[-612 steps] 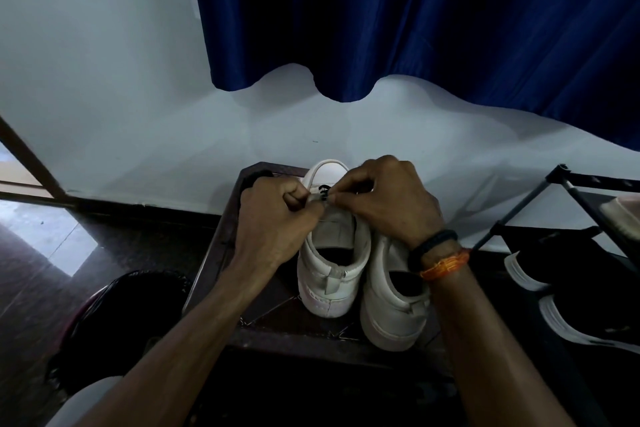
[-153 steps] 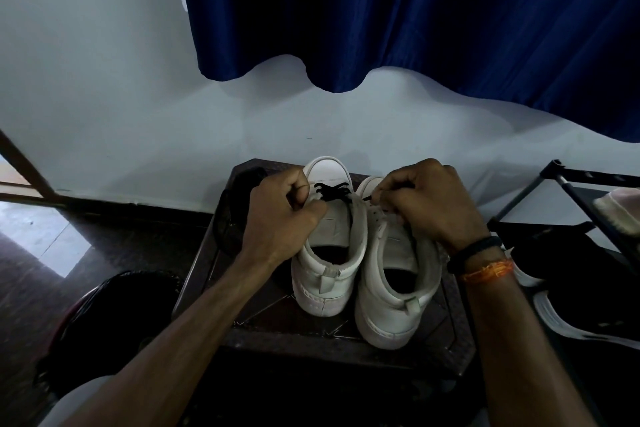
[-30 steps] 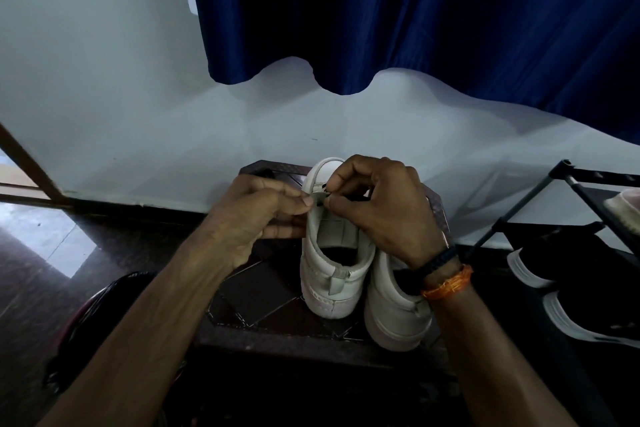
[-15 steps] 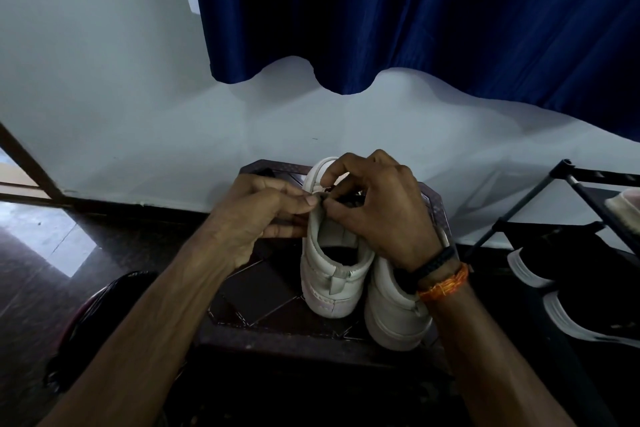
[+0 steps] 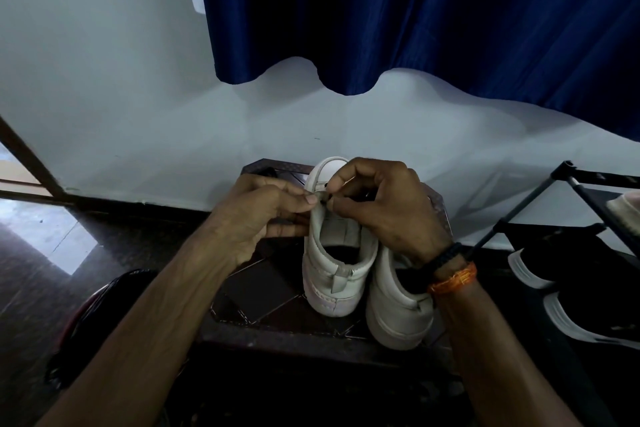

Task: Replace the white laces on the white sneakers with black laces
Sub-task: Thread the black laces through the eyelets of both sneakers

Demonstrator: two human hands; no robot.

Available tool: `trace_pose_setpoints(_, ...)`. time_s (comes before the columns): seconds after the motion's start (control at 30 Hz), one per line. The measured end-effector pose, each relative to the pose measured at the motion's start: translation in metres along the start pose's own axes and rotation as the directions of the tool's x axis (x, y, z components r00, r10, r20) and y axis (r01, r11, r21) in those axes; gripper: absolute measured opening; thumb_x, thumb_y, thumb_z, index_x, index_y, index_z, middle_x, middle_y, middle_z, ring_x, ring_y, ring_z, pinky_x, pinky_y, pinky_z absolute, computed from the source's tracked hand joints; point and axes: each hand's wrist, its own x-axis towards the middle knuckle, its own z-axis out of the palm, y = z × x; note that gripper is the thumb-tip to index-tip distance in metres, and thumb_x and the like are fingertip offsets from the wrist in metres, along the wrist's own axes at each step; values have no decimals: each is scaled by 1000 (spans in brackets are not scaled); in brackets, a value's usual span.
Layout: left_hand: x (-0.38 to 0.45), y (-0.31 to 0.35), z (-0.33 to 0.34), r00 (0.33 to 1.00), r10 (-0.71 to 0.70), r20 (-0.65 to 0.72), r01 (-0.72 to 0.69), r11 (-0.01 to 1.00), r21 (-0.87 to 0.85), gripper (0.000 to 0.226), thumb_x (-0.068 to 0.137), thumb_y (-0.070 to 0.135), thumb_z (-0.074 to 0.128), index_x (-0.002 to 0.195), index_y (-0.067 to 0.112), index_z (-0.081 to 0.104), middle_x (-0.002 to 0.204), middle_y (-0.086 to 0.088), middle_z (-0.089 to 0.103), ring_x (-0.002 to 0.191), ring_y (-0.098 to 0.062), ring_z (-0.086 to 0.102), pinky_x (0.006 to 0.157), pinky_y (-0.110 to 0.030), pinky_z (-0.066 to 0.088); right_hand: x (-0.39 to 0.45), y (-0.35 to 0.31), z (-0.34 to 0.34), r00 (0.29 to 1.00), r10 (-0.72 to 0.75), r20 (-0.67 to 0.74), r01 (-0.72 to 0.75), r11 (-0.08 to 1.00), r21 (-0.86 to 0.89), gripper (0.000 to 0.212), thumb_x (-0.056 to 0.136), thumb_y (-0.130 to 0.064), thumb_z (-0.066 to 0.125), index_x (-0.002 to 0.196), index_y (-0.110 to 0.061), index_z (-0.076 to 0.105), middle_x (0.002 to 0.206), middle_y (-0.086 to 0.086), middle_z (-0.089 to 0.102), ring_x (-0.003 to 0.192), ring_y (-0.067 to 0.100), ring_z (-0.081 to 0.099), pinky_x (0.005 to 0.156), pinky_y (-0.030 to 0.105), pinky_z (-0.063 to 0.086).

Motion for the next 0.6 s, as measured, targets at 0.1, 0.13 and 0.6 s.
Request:
trace_pose_setpoints(0.1, 0, 0, 0, 1000, 11, 8, -11, 1000, 6, 3, 81, 1, 75, 83, 2, 76, 86, -14, 76, 82, -21, 75, 66, -30, 60, -1, -1, 2, 999, -35, -33, 33, 996, -77, 17, 75, -12, 76, 82, -25, 68, 69, -13, 74, 64, 3, 64, 67, 23, 47)
trace_pose_setpoints(0.13, 0, 0, 0, 1000, 18, 11, -18, 1000, 11, 3, 81, 1, 75, 84, 1, 76, 86, -14, 76, 82, -21, 75, 66, -30, 60, -2, -1, 3, 998, -51, -47, 45, 993, -113, 16, 75, -13, 75, 82, -25, 67, 69, -15, 73, 67, 4, 63, 69, 22, 45)
trace_pose_setpoints(0.6, 9, -8, -7, 958, 254, 136, -276, 944, 180, 6, 92, 2, 65, 91, -4, 68, 84, -15, 72, 74, -16, 72, 62, -26, 58, -1, 3, 7, 990, -119, -70, 103, 973, -206, 21, 76, -18, 78, 84, -30, 62, 73, -16, 74, 84, 8, 68, 79, 39, 52)
